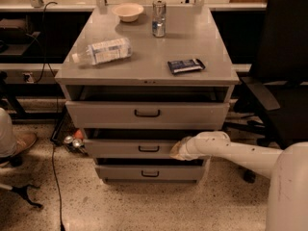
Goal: Close middle drawer
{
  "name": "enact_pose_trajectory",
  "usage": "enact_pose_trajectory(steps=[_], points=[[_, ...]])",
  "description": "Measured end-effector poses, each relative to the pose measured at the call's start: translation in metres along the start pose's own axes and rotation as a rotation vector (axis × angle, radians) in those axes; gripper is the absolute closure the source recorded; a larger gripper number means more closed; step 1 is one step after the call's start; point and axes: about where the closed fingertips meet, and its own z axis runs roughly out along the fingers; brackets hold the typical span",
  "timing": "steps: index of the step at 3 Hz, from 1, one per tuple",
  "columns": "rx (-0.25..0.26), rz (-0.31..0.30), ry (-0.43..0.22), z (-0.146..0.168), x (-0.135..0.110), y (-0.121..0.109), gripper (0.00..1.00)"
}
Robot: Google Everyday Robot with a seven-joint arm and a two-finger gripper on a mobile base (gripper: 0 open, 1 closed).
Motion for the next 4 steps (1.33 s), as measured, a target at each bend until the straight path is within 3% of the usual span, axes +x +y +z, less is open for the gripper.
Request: enact_pose_trajectory(steps=[2,3,4], points=[[0.0,0.0,0.0,0.0,0.0,0.0,0.33],[0.027,0.013,0.001,-0.0081,0.0049,0.0007,0.02],[0.027,0.013,0.001,-0.0082,0.0051,0.0009,0.0]])
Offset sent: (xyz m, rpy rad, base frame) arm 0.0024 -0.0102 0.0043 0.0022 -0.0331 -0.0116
